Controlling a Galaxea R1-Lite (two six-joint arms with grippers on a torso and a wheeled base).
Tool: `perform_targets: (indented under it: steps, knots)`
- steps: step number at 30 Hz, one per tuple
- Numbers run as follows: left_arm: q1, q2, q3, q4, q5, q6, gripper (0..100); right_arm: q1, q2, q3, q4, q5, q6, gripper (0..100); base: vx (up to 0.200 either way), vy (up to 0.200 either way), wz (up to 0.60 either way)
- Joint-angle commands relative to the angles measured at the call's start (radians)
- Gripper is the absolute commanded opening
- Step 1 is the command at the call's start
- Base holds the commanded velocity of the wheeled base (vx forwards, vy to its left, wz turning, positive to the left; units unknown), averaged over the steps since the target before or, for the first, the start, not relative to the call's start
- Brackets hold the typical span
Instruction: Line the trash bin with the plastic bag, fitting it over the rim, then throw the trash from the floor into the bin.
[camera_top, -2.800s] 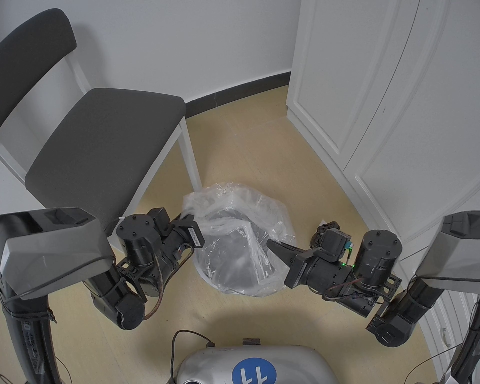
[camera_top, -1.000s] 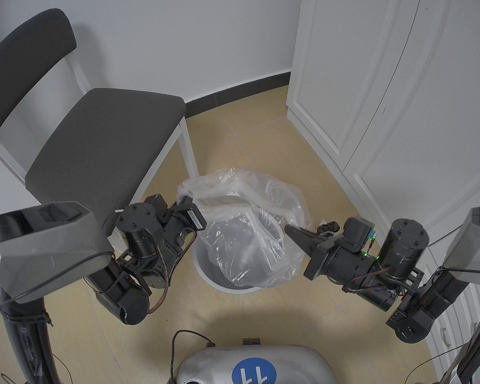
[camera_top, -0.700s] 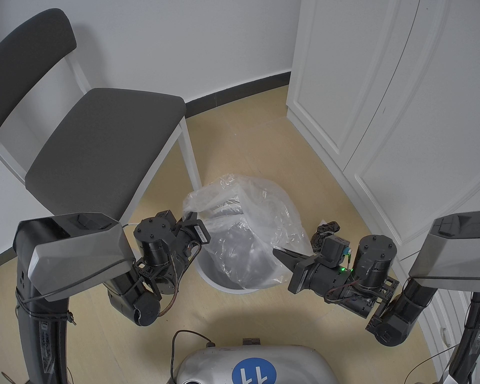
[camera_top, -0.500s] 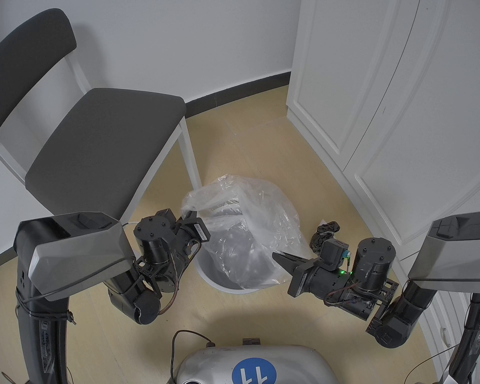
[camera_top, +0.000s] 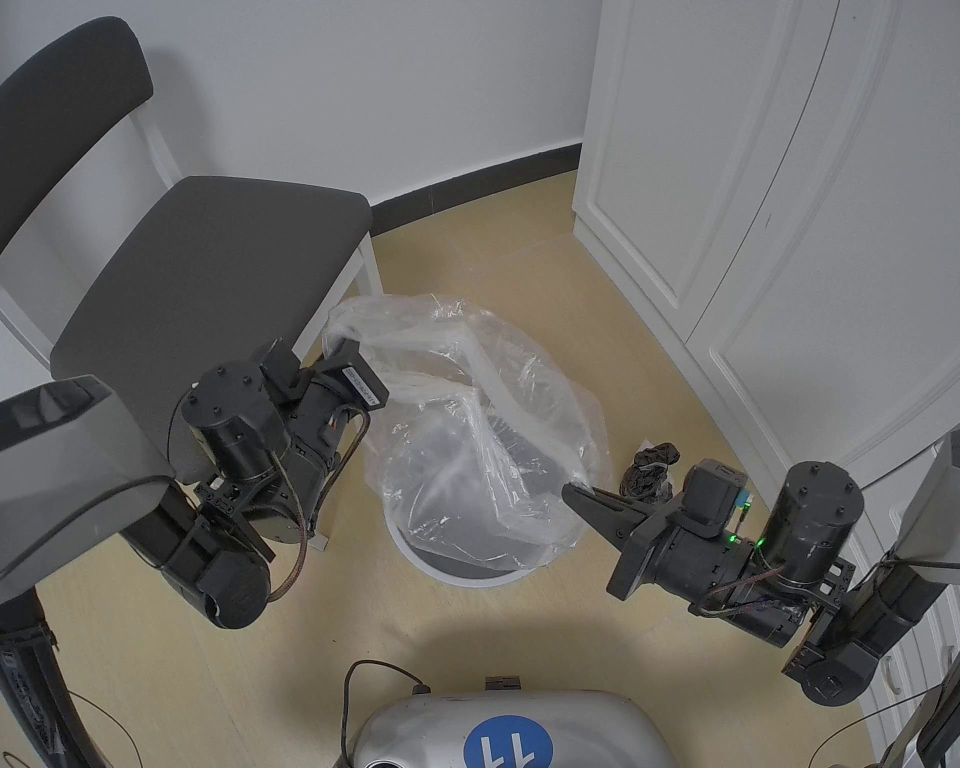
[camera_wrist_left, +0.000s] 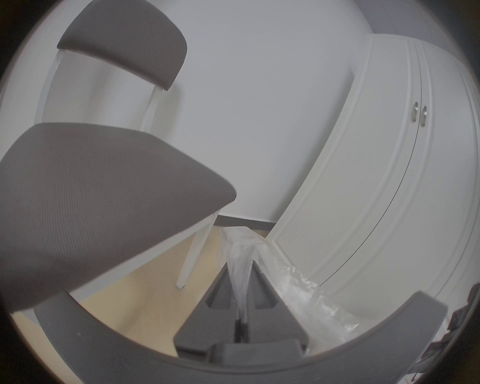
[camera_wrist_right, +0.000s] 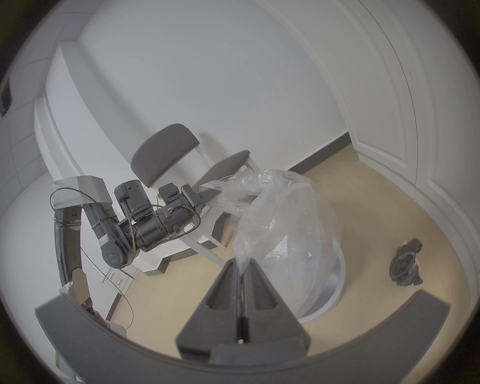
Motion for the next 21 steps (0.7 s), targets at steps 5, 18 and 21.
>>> perform_targets:
  steps: [5,18,21]
  knots:
    - [-0.01,-0.091,0.013,0.0,-0.001,0.0,0,0.016,-0.08,0.019,-0.018,0.001,-0.011,0,0.0,0.0,0.0]
    - [-0.023,-0.125,0.012,0.0,0.001,0.0,0,0.018,-0.123,0.019,-0.018,0.001,-0.014,0,0.0,0.0,0.0]
    - [-0.031,-0.117,0.006,0.0,0.001,-0.002,0,-0.01,-0.11,0.003,-0.018,0.001,-0.014,0,0.0,0.0,0.0]
